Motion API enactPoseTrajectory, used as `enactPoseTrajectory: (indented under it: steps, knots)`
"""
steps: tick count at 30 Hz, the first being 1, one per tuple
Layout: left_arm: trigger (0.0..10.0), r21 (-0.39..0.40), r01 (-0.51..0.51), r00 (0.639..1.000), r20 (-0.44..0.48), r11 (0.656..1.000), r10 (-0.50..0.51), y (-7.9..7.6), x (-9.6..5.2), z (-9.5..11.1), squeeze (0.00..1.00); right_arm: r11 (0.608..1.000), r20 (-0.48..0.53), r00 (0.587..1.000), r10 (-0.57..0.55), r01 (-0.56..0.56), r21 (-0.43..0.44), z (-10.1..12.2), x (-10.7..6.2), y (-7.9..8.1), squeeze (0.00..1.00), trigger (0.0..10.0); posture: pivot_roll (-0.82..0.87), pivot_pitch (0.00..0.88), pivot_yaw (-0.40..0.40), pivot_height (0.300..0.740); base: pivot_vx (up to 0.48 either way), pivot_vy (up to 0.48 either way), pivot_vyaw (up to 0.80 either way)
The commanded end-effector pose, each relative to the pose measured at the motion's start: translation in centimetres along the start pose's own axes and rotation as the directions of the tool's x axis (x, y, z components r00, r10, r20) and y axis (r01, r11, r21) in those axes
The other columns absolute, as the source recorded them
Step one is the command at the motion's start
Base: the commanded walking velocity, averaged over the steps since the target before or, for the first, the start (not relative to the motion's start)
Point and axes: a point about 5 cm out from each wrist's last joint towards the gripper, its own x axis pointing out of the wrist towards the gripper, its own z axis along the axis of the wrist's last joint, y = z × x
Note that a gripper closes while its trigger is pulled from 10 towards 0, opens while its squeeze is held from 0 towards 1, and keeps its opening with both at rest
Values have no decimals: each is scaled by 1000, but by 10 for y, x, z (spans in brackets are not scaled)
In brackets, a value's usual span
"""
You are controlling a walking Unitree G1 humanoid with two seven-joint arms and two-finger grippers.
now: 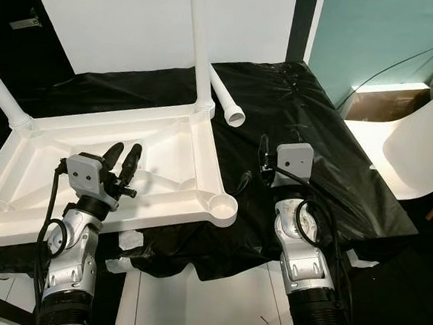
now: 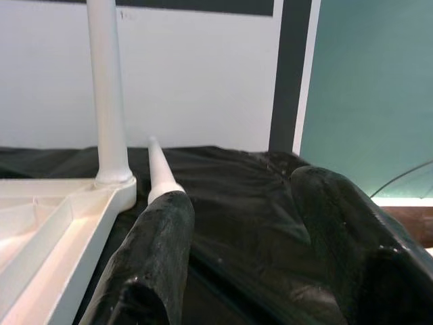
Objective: Building children table
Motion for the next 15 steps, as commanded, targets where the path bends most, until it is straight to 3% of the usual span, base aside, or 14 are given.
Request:
enactPoseTrajectory:
  steps: [1,15]
  knots:
    - [10000,-24,-255,966,-54,967,254,4,-9,-12,0,1000,0,1000,9,-9,11,0,2,4,0,10000,-75,0,50,740,0,0,0]
    - [10000,-29,-225,974,-48,974,223,-3,-7,-11,0,1000,0,1000,-7,7,10,0,1,4,0,10000,-81,0,58,740,0,0,0]
